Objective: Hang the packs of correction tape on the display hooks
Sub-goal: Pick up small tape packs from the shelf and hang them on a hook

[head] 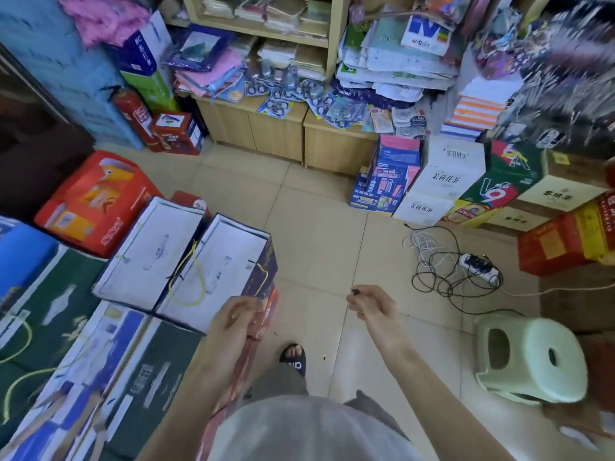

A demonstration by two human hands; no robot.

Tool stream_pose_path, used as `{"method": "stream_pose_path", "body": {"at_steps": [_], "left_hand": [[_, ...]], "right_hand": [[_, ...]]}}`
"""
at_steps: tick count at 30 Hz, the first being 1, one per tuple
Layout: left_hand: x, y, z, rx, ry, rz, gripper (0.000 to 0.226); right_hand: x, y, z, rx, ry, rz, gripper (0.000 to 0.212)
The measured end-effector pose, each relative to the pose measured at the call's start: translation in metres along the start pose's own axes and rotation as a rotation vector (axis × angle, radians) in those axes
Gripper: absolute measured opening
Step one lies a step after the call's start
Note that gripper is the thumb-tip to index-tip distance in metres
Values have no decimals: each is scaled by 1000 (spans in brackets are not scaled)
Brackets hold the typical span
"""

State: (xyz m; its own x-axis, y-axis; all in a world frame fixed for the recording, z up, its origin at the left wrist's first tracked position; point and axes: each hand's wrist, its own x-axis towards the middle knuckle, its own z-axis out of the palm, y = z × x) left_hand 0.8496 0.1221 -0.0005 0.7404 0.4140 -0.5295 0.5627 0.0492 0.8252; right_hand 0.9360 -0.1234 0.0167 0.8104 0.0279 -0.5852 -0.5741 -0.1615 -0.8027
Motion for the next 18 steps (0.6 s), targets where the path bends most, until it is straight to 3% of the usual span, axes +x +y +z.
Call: {"method": "stream_pose_path", "body": {"at_steps": [4,10,16,18], "left_hand": [[76,67,18,6,-4,16,8],[175,139,57,-13,21,43,10],[242,190,109,-151,150,-29,16],[258,204,121,-166,186,-37,16]], "right_hand": [[56,-40,-1,11,42,31,12],[158,-103,-8,17,54,29,18],[274,-189,-10,-47,-78,-5,19],[307,-222,-5,-82,-129,-37,10]]}}
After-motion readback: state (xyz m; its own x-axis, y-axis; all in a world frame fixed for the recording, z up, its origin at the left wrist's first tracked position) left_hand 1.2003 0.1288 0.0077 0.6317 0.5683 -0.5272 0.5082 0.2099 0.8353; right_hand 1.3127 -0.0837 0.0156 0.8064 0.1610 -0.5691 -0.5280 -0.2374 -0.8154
